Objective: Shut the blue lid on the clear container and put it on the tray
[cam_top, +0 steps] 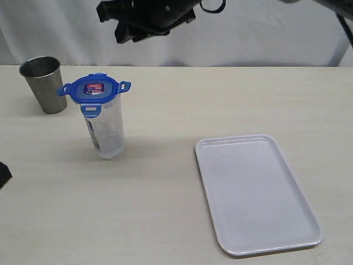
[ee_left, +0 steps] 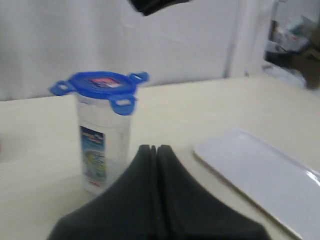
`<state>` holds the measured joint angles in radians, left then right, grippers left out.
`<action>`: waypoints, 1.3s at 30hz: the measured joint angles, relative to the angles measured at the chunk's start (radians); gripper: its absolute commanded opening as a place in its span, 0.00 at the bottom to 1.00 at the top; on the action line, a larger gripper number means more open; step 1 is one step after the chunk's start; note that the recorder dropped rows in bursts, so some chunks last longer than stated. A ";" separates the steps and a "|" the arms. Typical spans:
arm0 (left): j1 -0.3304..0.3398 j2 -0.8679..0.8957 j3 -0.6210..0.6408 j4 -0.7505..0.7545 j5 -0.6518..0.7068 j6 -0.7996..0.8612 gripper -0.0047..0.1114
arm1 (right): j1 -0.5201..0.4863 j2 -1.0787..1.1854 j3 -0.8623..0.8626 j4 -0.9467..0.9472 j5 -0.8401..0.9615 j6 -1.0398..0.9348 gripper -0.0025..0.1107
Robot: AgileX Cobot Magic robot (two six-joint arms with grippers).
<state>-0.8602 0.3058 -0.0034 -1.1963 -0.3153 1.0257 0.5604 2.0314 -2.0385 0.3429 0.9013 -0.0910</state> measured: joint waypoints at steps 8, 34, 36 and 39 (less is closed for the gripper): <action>0.000 0.023 -0.046 -0.091 -0.240 0.000 0.04 | -0.002 -0.079 -0.009 -0.078 0.020 -0.026 0.06; 0.991 0.883 -0.970 -0.260 0.825 0.371 0.04 | -0.346 -0.403 0.623 0.633 -0.106 -0.725 0.06; 1.108 0.962 -0.980 -0.343 1.006 0.480 0.04 | -0.353 -0.409 0.638 0.661 -0.104 -0.764 0.06; 1.209 1.095 -0.984 -0.370 1.245 0.584 0.04 | -0.354 -0.410 0.645 0.691 -0.093 -0.805 0.06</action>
<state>0.3489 1.4005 -0.9878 -1.5660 0.9299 1.6095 0.2069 1.6214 -1.3939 1.0338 0.8087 -0.8962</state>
